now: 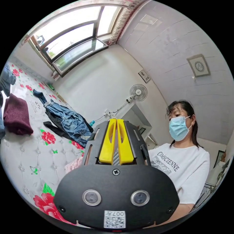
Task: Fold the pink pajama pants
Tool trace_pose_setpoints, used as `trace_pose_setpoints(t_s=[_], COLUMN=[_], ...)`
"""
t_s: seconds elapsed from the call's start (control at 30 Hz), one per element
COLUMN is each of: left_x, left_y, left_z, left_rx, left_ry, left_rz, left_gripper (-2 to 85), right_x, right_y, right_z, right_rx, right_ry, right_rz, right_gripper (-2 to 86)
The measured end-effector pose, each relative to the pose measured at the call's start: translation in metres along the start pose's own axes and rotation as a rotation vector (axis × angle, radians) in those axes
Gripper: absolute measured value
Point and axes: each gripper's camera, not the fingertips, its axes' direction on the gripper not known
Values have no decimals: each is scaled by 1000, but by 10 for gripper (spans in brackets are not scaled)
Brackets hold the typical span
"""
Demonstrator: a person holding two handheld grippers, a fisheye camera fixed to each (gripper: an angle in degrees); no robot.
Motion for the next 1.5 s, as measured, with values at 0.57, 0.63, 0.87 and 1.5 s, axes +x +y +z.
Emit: trace_pose_setpoints(t_s=[0.57, 0.63, 0.87, 1.5], left_x=[125, 87, 4, 57], left_y=[128, 208, 382, 313], left_z=[14, 15, 40, 122], left_rx=[189, 83, -219, -115], left_ry=[-336, -516, -724, -903], left_rz=[278, 39, -643, -578], left_gripper=[-10, -10, -10, -10], right_x=[-68, -10, 137, 240], right_y=[71, 140, 400, 158], right_z=[157, 199, 337, 344], right_rx=[-344, -412, -827, -436], right_ry=[30, 62, 17, 423], right_rz=[-425, -247, 408, 227], right_gripper=[-4, -4, 0, 105])
